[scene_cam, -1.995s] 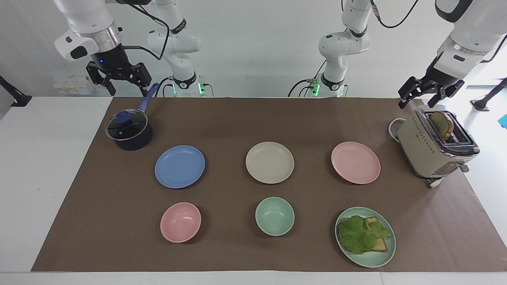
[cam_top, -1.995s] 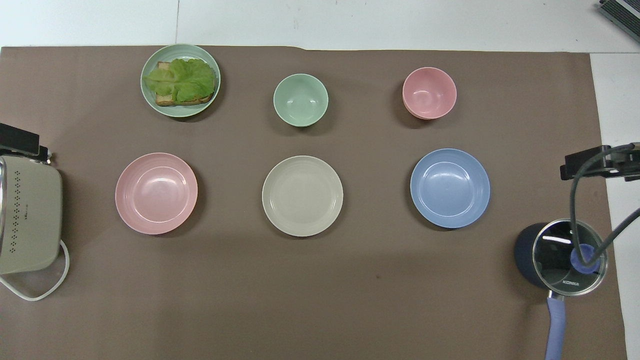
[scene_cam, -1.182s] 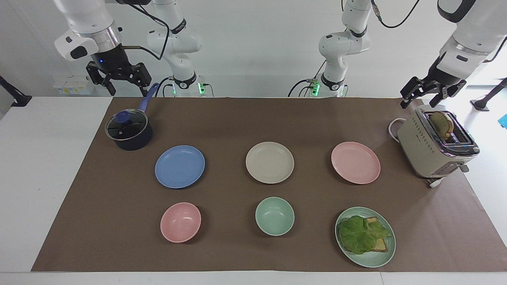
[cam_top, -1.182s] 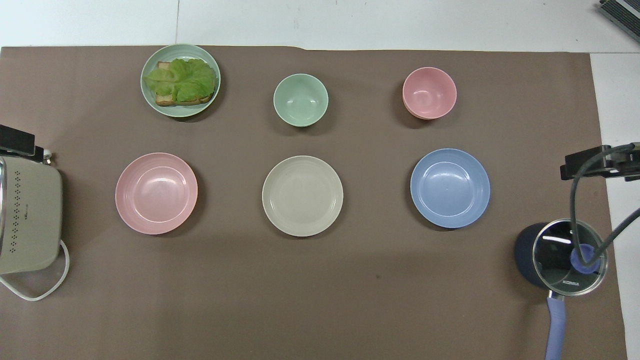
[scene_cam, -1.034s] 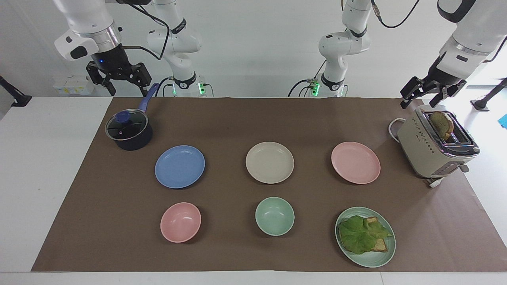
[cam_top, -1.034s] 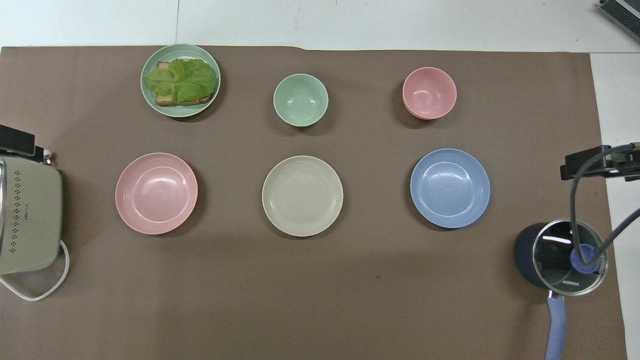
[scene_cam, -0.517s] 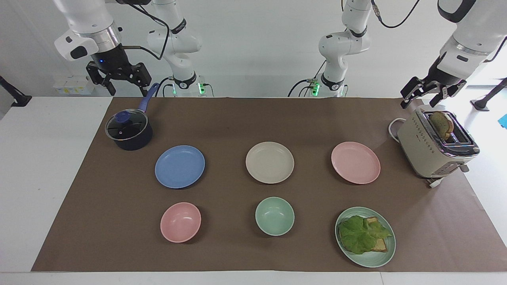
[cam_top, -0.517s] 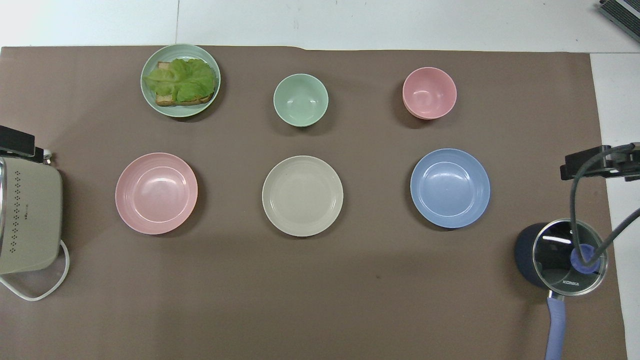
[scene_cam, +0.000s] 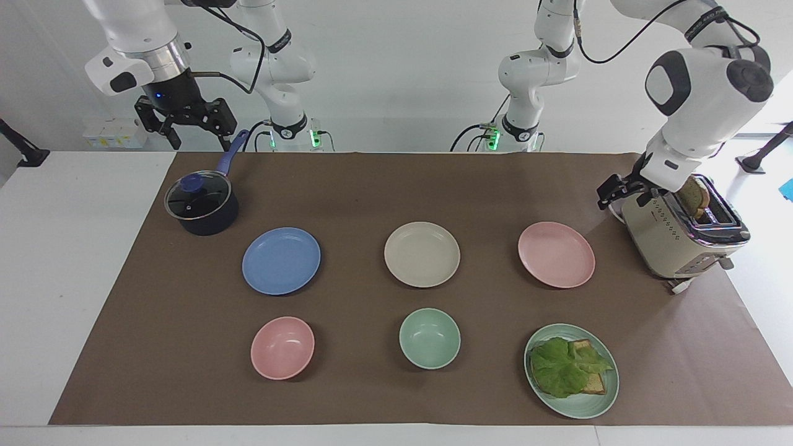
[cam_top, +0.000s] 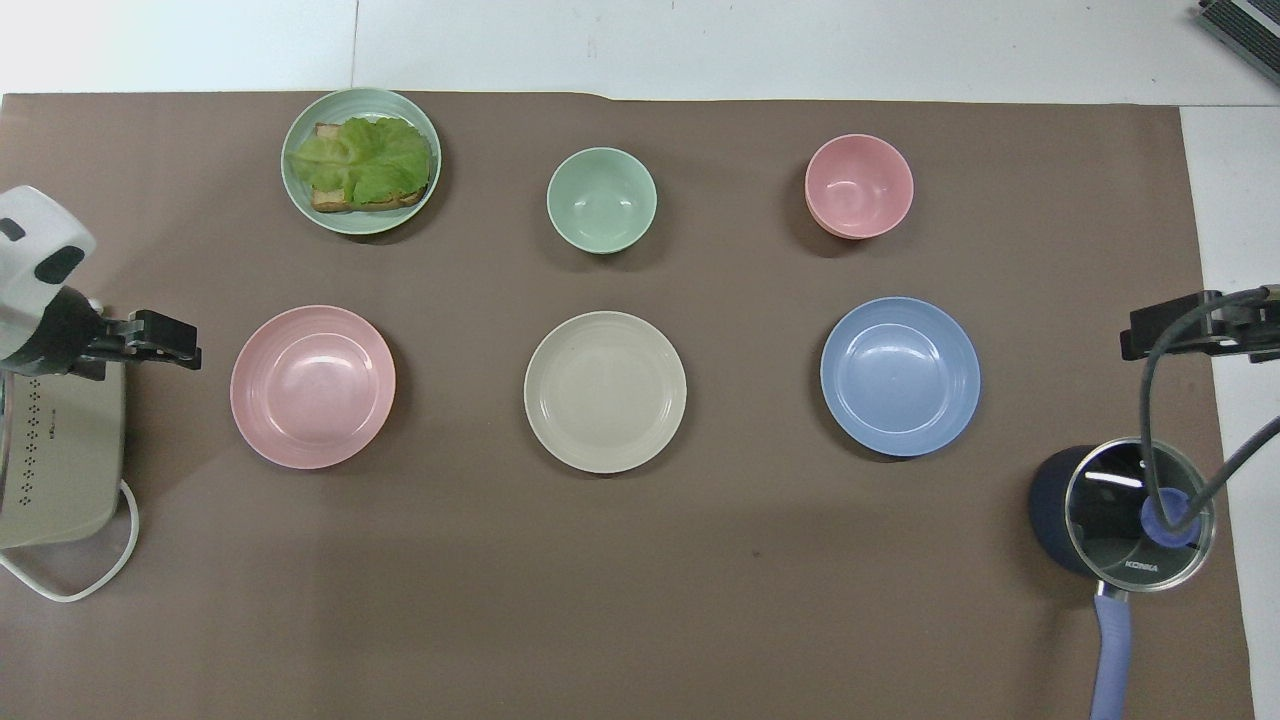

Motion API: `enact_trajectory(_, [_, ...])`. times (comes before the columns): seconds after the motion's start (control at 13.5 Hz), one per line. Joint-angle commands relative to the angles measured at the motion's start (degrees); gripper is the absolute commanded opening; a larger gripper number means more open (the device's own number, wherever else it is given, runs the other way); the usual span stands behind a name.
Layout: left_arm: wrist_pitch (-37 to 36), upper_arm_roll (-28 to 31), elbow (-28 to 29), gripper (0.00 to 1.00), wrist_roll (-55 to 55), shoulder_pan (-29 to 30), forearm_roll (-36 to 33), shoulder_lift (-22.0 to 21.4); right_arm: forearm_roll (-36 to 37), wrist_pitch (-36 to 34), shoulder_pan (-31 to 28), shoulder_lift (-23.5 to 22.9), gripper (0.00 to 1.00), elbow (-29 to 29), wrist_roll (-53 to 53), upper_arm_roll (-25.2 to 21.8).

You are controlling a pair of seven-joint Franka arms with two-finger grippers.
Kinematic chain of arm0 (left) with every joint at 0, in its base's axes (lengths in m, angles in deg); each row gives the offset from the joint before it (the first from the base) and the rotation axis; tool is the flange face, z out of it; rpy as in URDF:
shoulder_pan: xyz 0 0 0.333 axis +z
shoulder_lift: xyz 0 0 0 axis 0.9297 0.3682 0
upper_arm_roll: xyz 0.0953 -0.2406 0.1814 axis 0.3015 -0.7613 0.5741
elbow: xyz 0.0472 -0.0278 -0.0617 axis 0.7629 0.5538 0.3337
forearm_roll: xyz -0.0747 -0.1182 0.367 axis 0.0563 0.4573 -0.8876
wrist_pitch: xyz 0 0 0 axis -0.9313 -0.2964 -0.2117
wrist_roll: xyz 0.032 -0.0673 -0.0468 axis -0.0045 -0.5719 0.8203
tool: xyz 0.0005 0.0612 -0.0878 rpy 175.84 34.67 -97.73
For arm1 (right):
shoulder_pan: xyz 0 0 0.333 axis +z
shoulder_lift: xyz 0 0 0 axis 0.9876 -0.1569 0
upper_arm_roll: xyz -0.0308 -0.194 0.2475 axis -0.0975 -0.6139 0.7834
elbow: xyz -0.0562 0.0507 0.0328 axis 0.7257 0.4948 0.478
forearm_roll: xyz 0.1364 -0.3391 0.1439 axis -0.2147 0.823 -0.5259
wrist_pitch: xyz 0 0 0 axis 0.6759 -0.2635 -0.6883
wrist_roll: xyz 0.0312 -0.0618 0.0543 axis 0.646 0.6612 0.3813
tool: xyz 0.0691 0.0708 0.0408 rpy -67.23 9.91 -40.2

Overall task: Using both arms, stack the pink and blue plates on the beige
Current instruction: 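Reach the left gripper to the pink plate rim and grasp it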

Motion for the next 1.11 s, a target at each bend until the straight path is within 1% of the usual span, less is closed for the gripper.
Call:
enact_trajectory(0.0, [7.7,0.1,7.2,1.00,-0.2,0.8,-0.8,0.4,-1.1,-0.2,-0.5,0.8,1.00,-0.6,0.8,0.1])
enact_trajectory(0.07, [9.4,0.1,8.1,1.00,-0.2,0.8,-0.9,2.3,-1.1,0.1,-0.5,0.8,1.00,-0.6,0.8,0.1])
enact_trajectory(0.15, [11.4,0.1,9.4,1.00,-0.2,0.8,-0.9,3.2,-1.1,0.1,-0.5,0.8,1.00,-0.6,0.9,0.1])
enact_trajectory(0.44, [19.4,0.1,17.5,1.00,-0.2,1.6,-0.9,3.5,-1.1,0.1,-0.4,0.8,1.00,-0.7,1.5,0.1])
enact_trajectory(0.74, [19.3,0.1,19.7,1.00,2.0,2.0,-0.8,2.6,-1.1,0.1,-0.5,0.9,1.00,-0.8,1.4,0.1])
enact_trajectory(0.89, [20.0,0.0,19.8,1.00,10.3,1.7,-0.9,2.6,-1.1,0.1,-0.5,0.9,1.00,-0.8,1.1,0.1])
enact_trajectory(1.03, [20.9,-0.1,19.7,1.00,15.4,1.6,-0.8,2.8,-1.1,0.1,-0.5,0.9,1.00,-0.8,1.0,0.1])
